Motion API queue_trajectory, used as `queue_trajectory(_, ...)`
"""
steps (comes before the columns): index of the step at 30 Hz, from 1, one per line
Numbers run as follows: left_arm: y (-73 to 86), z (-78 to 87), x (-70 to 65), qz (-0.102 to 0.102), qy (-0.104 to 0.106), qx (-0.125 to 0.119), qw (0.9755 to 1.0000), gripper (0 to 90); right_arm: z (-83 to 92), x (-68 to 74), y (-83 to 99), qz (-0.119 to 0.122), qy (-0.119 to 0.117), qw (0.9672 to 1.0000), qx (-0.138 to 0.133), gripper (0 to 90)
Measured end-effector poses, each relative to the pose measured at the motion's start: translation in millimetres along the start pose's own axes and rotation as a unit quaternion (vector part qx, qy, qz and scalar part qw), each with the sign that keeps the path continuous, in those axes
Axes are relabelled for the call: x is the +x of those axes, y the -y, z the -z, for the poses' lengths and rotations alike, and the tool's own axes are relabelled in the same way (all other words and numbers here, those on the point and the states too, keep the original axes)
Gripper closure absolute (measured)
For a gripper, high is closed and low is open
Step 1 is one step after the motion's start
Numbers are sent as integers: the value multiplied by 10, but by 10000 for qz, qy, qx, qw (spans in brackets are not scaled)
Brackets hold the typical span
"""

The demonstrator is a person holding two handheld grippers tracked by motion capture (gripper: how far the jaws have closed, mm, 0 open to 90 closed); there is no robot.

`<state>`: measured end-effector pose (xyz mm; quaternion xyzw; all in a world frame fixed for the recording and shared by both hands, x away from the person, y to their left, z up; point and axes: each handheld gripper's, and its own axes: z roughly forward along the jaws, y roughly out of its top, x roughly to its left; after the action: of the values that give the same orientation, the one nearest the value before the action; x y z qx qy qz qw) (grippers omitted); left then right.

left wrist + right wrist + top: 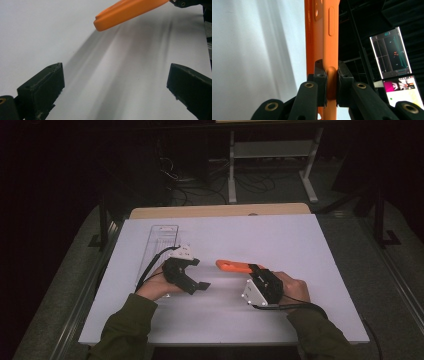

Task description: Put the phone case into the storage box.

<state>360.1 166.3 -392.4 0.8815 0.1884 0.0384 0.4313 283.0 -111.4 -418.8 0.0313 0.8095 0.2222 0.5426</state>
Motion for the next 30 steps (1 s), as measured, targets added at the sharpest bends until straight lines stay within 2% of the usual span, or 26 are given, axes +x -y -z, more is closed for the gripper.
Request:
queue_trajectory(2, 2, -2, -3, 32, 4, -13, 10000, 11, -3, -3, 10, -150, -87, 9998, 51, 796)
queue_trajectory(3, 1, -1, -2, 30, 3, -13, 10000, 11, -6, -18, 14, -127, -42, 9999, 28, 797)
queue_trajectory(4, 4, -2, -7, 77, 6, -13, 10000, 11, -8, -22, 17, -159, -62, 9998, 36, 796)
queue_trajectory(14, 2, 2, 0, 31, -2, 24, 10000, 11, -19, -72, 40, -467, -207, 9987, 31, 797)
queue_trajectory(16, 3, 2, 0, 36, -2, 22, 10000, 11, -16, -75, 41, -711, -252, 9971, 62, 796)
queue_trajectory(19, 2, 2, 0, 33, -3, 26, 10000, 11, -19, -85, 52, -810, -273, 9963, 88, 796)
queue_trajectory(20, 2, 1, 0, 35, -2, 25, 10000, 11, -16, -81, 50, -928, -304, 9952, 90, 796)
queue_trajectory(23, 2, 1, -2, 41, -2, 26, 10000, 11, -21, -94, 60, -999, -331, 9944, 96, 796)
queue_trajectory(27, 1, 2, 2, 12, -7, 38, 10000, 11, -27, -97, 64, -1356, -408, 9899, 87, 796)
queue_trajectory(30, 1, 2, 2, 2, -14, 45, 10000, 11, -36, -123, 82, -1411, -463, 9888, 116, 796)
